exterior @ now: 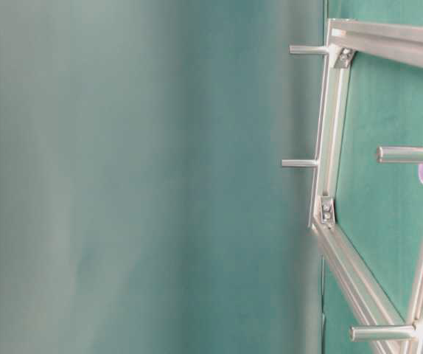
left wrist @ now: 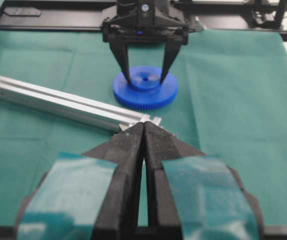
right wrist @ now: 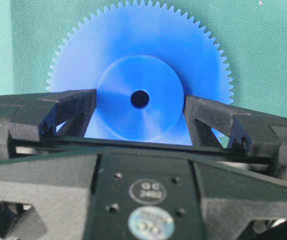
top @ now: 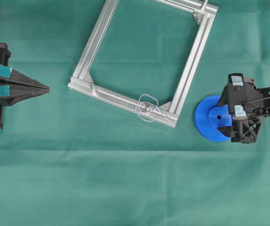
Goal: Find the location of the shaft and insert the gear.
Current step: 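Lift the blue gear upright with the right gripper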
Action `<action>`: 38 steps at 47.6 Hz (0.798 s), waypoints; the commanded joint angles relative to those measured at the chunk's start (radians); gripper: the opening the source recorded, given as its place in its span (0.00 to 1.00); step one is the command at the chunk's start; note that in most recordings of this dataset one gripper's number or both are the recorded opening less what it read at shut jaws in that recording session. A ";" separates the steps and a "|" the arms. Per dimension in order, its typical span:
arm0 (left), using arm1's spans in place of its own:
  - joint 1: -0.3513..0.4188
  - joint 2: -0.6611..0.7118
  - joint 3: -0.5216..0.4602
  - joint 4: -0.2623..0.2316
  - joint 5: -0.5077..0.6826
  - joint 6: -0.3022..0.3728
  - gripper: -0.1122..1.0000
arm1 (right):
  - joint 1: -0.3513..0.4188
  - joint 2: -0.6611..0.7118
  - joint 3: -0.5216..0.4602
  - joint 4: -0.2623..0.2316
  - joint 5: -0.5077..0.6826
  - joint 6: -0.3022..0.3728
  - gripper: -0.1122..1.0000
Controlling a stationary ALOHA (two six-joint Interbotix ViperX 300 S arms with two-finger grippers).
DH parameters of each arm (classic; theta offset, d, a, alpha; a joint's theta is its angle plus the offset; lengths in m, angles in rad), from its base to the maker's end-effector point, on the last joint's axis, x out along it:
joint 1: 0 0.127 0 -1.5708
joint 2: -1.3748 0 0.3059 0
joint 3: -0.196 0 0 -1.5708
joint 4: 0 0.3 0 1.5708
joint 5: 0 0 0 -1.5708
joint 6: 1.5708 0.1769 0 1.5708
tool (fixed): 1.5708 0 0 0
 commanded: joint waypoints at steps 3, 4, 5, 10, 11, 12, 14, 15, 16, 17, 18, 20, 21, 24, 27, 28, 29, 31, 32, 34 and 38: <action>0.002 0.005 -0.026 0.000 0.000 -0.002 0.11 | 0.002 0.002 -0.009 0.002 0.000 0.002 0.92; 0.003 0.003 -0.026 -0.002 0.002 -0.002 0.11 | 0.002 0.000 -0.009 0.002 0.000 0.002 0.92; 0.002 0.005 -0.026 -0.002 0.003 -0.002 0.11 | 0.002 0.000 -0.008 0.002 0.000 0.002 0.92; 0.002 0.005 -0.026 0.000 0.006 -0.002 0.11 | 0.002 0.000 -0.008 0.002 0.000 0.002 0.91; 0.002 0.005 -0.026 -0.002 0.006 -0.002 0.11 | 0.002 0.000 -0.008 0.002 -0.002 0.002 0.91; 0.002 0.005 -0.026 -0.002 0.006 -0.002 0.11 | 0.002 0.000 -0.008 0.002 0.000 0.002 0.91; 0.002 0.005 -0.026 -0.002 0.005 -0.002 0.11 | 0.002 0.000 -0.008 0.000 -0.003 0.002 0.89; 0.002 0.005 -0.026 -0.002 0.006 -0.002 0.11 | 0.002 0.000 -0.008 -0.002 -0.003 0.002 0.88; 0.002 0.005 -0.026 -0.002 0.006 -0.002 0.11 | 0.003 0.000 -0.008 -0.002 -0.003 0.002 0.86; 0.002 0.005 -0.026 -0.002 0.006 -0.002 0.11 | 0.002 0.000 -0.008 -0.002 -0.003 0.002 0.83; 0.002 0.005 -0.026 -0.002 0.005 -0.002 0.11 | 0.002 0.000 -0.008 -0.002 -0.003 0.002 0.80; 0.002 0.005 -0.026 -0.002 0.006 -0.002 0.11 | 0.002 0.000 -0.008 -0.002 -0.003 0.002 0.74; 0.002 0.005 -0.026 -0.002 0.006 -0.002 0.11 | 0.002 0.000 -0.008 -0.002 -0.003 0.002 0.73; 0.002 0.003 -0.026 0.000 0.005 -0.002 0.11 | 0.002 0.000 -0.008 -0.002 0.000 0.000 0.73; 0.002 0.005 -0.028 -0.002 0.006 -0.002 0.11 | 0.002 0.000 -0.008 -0.002 0.003 0.002 0.73; 0.002 0.005 -0.026 -0.002 0.006 -0.002 0.11 | 0.002 0.000 -0.008 -0.002 0.003 0.002 0.73; 0.002 0.005 -0.026 -0.002 0.006 -0.002 0.11 | 0.002 0.000 -0.008 -0.002 0.005 0.002 0.73; 0.002 0.005 -0.028 -0.002 0.006 -0.002 0.11 | 0.002 0.000 -0.008 -0.002 0.006 0.000 0.73; 0.002 0.005 -0.026 0.000 0.006 -0.002 0.11 | 0.002 0.000 -0.008 -0.002 0.008 0.000 0.73; 0.002 0.005 -0.026 -0.002 0.006 -0.002 0.11 | 0.003 0.000 -0.008 -0.003 0.009 0.000 0.73; 0.002 0.005 -0.028 0.000 0.006 -0.002 0.11 | 0.002 0.000 -0.008 -0.003 0.014 0.000 0.73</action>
